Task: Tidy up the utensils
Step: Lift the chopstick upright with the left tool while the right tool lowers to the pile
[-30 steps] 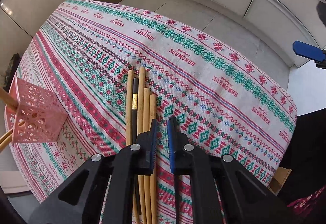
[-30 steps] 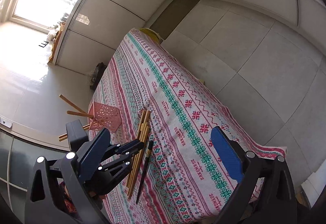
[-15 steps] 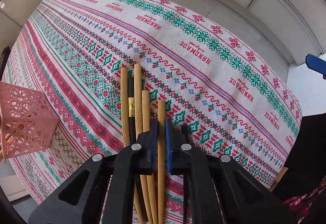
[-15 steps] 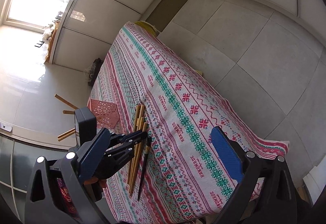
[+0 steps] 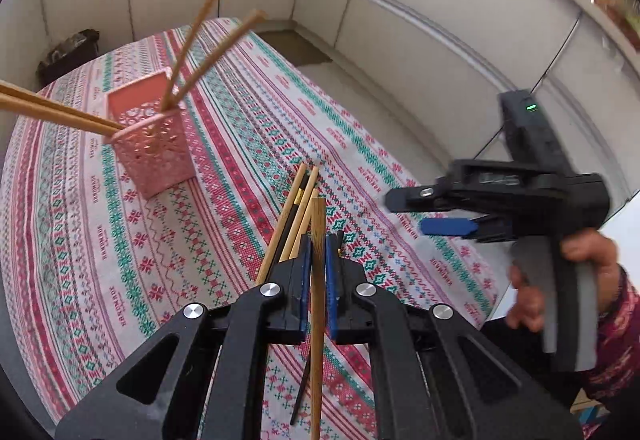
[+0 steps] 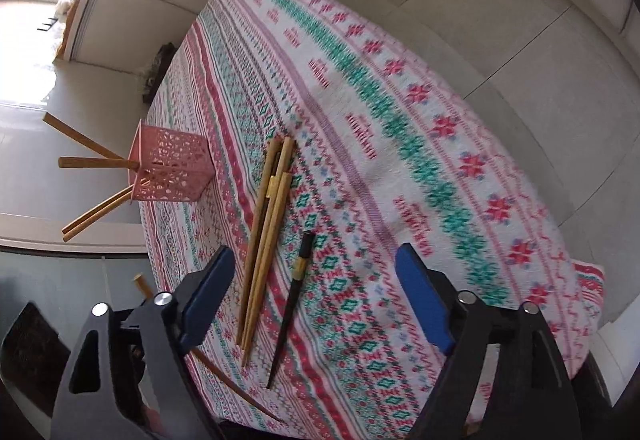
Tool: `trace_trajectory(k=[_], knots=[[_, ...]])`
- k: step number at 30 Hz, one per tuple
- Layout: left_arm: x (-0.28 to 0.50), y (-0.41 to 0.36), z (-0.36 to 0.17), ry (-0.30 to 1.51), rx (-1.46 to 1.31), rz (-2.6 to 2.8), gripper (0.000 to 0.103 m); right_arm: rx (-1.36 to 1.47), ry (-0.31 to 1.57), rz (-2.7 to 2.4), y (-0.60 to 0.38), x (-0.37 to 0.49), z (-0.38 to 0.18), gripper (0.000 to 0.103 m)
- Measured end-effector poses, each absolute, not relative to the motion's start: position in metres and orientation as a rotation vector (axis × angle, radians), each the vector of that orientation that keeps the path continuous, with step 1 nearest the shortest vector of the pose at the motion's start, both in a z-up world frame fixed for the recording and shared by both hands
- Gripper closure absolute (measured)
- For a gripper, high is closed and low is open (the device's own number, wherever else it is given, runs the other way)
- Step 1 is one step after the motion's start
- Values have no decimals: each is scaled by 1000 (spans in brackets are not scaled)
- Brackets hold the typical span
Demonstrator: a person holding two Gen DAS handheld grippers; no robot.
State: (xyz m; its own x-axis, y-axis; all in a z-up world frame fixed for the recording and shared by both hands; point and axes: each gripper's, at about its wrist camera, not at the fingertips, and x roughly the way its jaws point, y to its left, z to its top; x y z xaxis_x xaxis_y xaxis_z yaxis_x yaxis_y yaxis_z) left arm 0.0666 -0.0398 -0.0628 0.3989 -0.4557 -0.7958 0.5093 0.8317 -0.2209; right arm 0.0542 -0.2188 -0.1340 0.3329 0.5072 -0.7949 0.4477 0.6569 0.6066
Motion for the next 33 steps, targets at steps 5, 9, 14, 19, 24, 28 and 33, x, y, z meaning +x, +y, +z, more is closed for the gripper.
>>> trace_trajectory(k=[5, 9, 14, 19, 24, 28, 33], knots=[[45, -8, -27, 865, -42, -636, 97, 871, 1387, 1, -184, 94, -151, 62], [25, 3, -14, 813, -79, -664, 97, 731, 1418, -76, -166, 110, -152, 80], [15, 17, 3, 764, -116, -706, 97, 665, 1419, -143, -151, 123, -151, 81], [5, 30, 16, 728, -141, -712, 97, 619, 1426, -179, -141, 131, -151, 81], [4, 39, 18, 713, -153, -702, 97, 518, 1451, -188, -130, 136, -151, 83], [2, 44, 20, 706, -158, -699, 97, 504, 1492, -176, -127, 135, -153, 88], [1, 46, 21, 702, -162, -696, 97, 628, 1484, -210, -141, 134, -154, 85]])
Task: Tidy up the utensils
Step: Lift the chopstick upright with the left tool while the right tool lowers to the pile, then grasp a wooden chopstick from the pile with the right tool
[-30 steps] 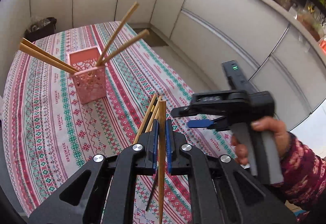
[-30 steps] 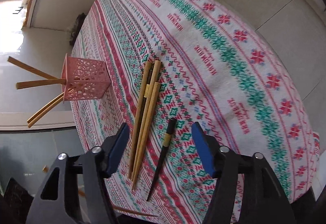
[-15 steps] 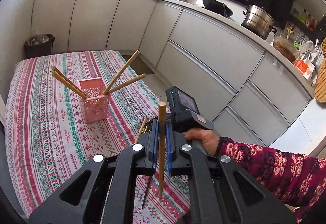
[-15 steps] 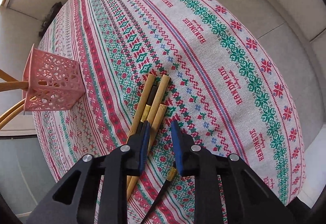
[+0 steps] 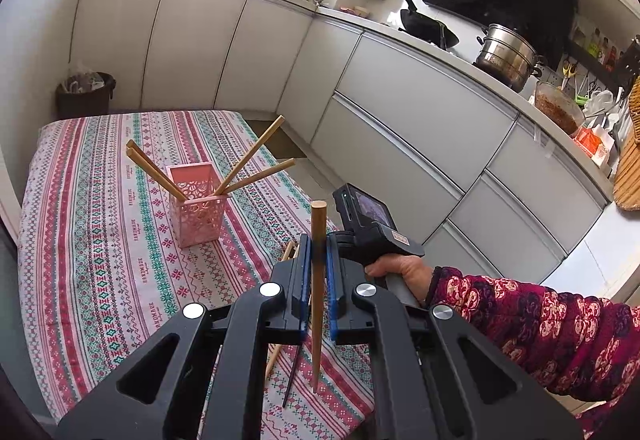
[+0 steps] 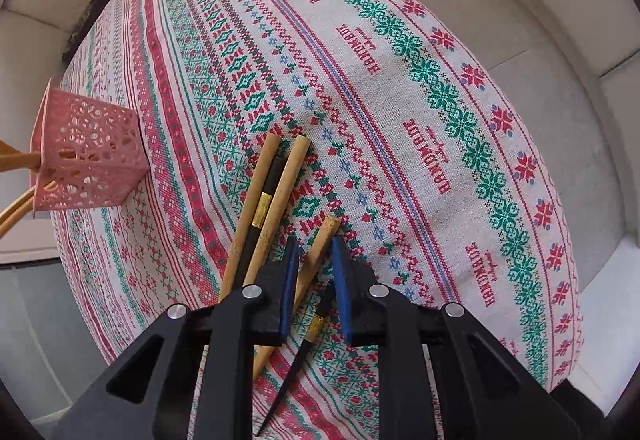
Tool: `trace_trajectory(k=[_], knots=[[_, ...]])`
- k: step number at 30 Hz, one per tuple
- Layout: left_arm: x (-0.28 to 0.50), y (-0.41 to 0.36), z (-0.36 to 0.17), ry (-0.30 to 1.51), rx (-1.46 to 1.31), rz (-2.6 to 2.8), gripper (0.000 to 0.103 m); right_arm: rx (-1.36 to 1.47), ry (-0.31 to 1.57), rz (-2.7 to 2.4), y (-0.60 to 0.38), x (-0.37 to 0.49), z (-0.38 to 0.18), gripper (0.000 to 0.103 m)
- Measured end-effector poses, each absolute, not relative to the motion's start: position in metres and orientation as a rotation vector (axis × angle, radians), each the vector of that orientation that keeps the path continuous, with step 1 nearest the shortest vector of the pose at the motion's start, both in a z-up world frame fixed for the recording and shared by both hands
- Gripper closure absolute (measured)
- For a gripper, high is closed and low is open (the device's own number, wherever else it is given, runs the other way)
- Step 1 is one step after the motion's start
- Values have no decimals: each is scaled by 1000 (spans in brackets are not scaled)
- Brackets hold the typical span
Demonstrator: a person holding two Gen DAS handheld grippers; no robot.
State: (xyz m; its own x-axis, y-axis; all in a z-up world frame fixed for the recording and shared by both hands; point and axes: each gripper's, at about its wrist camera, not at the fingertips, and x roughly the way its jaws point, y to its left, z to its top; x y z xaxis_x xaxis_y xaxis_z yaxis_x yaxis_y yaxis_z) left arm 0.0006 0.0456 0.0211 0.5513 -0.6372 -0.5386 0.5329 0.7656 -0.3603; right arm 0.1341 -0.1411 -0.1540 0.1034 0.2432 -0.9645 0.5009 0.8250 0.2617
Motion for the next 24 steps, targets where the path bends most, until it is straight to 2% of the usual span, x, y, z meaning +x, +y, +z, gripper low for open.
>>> trace_trajectory(k=[3, 5, 10, 24], knots=[[0, 47, 21, 701, -163, -690, 97, 649, 1455, -243, -141, 138, -154, 85], [0, 48, 21, 699, -166, -687, 97, 630, 1422, -258, -137, 140, -153, 89], [2, 51, 20, 708, -168, -662, 97, 630, 1316, -232, -134, 125, -152, 93], [5, 45, 12, 739, -125, -561, 97, 708, 1096, -78, -138, 75, -118, 94]])
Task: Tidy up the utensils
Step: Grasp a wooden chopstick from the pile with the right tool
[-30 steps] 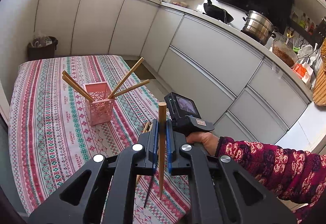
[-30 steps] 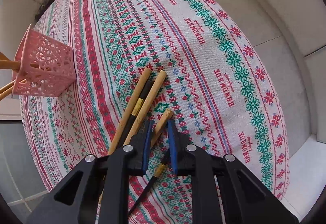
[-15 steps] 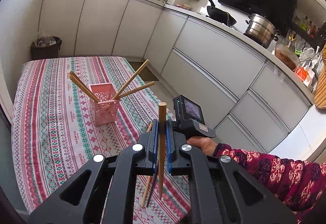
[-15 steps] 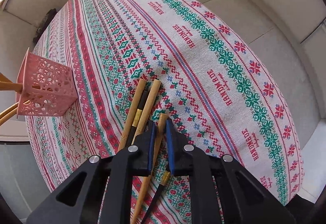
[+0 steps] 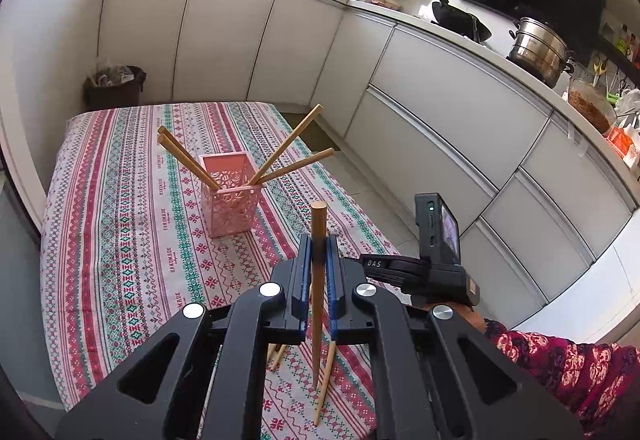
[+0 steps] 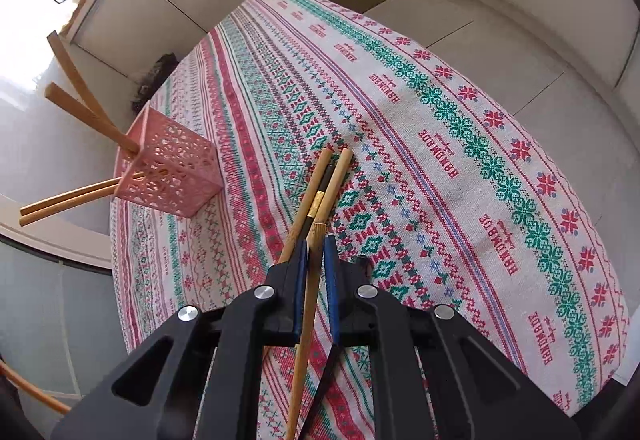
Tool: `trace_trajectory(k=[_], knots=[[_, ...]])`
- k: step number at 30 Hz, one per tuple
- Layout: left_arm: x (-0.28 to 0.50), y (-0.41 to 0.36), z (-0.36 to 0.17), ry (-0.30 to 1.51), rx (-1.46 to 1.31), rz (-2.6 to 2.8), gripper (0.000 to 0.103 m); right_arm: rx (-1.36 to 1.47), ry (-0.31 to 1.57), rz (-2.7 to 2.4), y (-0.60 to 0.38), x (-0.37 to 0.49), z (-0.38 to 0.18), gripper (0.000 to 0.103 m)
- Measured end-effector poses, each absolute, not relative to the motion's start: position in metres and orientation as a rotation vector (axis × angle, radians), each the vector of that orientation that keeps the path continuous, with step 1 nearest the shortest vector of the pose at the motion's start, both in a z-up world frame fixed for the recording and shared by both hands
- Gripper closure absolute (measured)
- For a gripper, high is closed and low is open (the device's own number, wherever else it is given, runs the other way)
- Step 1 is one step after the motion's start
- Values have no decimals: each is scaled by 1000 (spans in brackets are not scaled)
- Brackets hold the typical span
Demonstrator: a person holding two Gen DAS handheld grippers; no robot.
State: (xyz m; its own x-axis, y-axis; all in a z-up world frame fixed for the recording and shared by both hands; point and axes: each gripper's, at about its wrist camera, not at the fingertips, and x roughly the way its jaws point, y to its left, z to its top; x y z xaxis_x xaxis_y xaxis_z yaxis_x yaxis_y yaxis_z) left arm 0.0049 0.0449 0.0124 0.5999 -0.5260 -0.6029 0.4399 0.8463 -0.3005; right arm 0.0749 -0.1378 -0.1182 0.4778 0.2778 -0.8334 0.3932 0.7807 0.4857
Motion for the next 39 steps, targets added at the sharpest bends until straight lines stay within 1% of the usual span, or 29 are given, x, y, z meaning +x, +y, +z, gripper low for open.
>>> trace_trajectory(k=[11, 16, 19, 20, 23, 26, 31, 37, 39], knots=[[4, 44, 12, 732, -94, -496, 97, 681, 949, 23, -136, 42, -51, 95], [2, 45, 11, 733, -86, -483, 97, 674, 949, 26, -138, 35, -41, 95], [2, 45, 9, 736, -83, -479, 97, 652, 1023, -3, -137, 41, -49, 95], [2, 45, 9, 736, -82, -476, 97, 657, 1061, -17, -137, 45, -56, 92], [0, 45, 11, 729, -81, -475, 97, 636, 1209, -34, -132, 60, -85, 91], [-2, 47, 13, 717, -84, -475, 97, 606, 1307, -67, -128, 73, -113, 88], [0, 51, 14, 719, -97, -471, 97, 571, 1351, -123, -127, 86, -138, 88], [0, 52, 15, 718, -100, -472, 97, 540, 1373, -133, -118, 106, -147, 88], [0, 52, 16, 717, -101, -473, 97, 496, 1393, -147, -111, 112, -150, 83]])
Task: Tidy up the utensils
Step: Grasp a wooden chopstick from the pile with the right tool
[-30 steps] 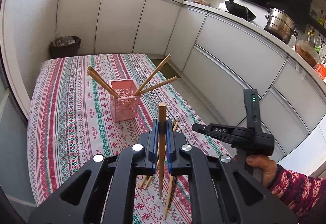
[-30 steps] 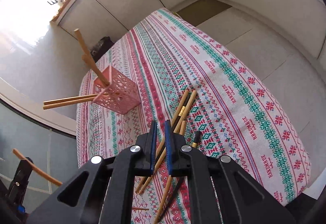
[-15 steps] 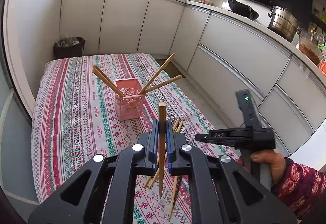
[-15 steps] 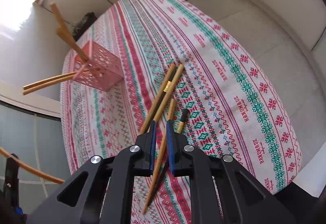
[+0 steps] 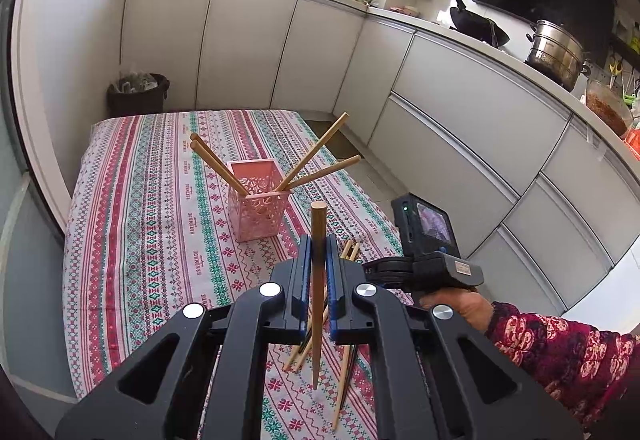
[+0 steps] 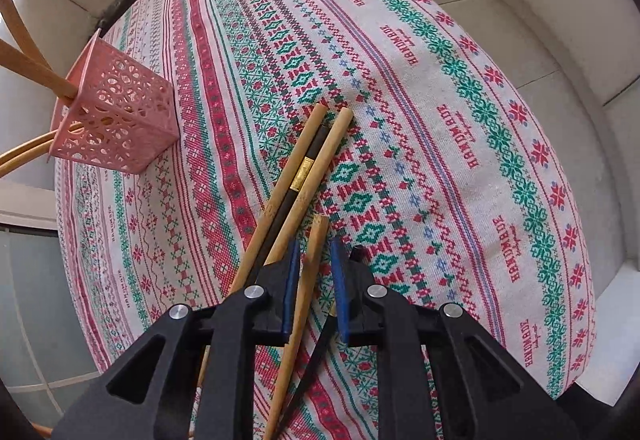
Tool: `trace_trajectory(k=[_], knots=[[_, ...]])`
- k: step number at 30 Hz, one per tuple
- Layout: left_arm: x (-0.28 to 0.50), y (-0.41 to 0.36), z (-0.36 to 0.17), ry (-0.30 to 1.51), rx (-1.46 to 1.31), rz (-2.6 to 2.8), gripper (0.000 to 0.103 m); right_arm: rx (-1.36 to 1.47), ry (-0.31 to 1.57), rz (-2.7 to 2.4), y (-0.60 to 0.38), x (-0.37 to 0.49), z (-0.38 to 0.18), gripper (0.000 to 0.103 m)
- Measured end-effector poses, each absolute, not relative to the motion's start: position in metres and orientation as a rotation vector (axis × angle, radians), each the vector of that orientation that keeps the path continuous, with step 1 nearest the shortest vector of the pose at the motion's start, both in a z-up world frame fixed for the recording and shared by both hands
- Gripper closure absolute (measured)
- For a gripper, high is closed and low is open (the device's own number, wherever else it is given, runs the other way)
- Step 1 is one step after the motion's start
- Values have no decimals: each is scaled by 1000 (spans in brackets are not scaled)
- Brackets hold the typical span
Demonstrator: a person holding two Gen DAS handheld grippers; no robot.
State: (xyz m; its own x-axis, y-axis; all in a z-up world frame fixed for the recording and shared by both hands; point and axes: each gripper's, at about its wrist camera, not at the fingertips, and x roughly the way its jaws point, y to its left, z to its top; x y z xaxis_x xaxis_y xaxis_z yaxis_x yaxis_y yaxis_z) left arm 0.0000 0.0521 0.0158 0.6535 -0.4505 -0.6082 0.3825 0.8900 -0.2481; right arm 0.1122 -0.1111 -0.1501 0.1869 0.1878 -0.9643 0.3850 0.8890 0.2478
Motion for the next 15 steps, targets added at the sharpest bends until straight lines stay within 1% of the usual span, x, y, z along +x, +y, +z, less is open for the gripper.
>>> trace_trajectory(k=[2, 4, 6, 10, 15], knots=[[0, 53, 16, 718, -104, -471, 97, 454, 1387, -160, -105, 116, -150, 80], [1, 52, 16, 719, -104, -470, 97, 410, 1377, -162, -98, 118, -149, 79], [0, 52, 16, 718, -104, -469, 97, 386, 1358, -161, -95, 115, -149, 92], [-2, 53, 18, 708, -110, -469, 97, 471, 1271, -131, -106, 96, -140, 93], [-9, 51, 25, 678, -109, -472, 97, 459, 1044, -31, -112, 46, -86, 93]])
